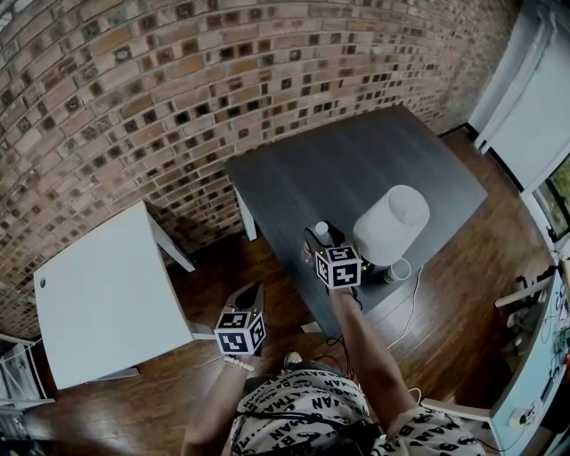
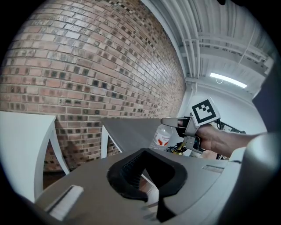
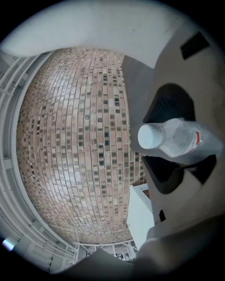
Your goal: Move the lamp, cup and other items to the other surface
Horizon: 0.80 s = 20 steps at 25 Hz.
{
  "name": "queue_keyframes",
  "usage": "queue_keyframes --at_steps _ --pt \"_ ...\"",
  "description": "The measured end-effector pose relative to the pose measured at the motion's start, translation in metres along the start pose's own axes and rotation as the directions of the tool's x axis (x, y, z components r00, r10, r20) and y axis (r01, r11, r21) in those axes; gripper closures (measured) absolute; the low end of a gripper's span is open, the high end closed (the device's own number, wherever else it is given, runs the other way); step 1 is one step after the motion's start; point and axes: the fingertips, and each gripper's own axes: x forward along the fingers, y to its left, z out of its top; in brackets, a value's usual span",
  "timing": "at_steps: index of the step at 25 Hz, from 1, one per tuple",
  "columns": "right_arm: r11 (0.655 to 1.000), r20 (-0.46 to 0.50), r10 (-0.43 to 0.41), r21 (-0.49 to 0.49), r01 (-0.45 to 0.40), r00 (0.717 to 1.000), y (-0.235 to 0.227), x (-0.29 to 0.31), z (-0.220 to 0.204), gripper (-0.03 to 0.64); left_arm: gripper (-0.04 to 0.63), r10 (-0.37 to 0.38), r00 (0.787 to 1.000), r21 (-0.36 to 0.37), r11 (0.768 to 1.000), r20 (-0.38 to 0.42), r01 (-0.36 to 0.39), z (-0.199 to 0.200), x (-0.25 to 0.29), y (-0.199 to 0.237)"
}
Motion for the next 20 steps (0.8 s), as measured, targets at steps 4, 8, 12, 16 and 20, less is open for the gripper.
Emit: queue_keyframes --at_steps 4,8,12,16,20 --pt "1.000 0.024 -0.026 0.010 0.025 0.999 -0.003 -0.009 0.007 0.345 0.592 -0.001 1.000 0.006 1.000 0.003 0.001 0.003 0.001 0.000" --pt "0.998 0.055 -0.057 0.025 0.056 0.997 -0.006 -0.034 0.013 0.328 0.592 -0.022 1.000 0.015 1.000 -0.005 0.022 0.003 0.001 -0.005" --pt "0.996 0.066 -0.078 0.043 0.075 0.995 0.002 -0.061 0.010 0.328 0.592 -0.053 0.999 0.026 0.998 -0.005 0.053 0.003 -0.009 -0.010" --pt "0.990 0.058 -0.124 0.080 0.119 0.991 0.008 -0.093 -0.006 0.330 0.592 -0.103 0.994 0.052 0.993 -0.026 0.104 -0.005 -0.024 -0.019" --pt "0.979 0.021 -0.160 0.130 0.156 0.987 0.021 -0.130 -0.041 0.336 0.592 -0.157 0.986 0.081 0.984 -0.059 0.161 -0.020 -0.043 -0.028"
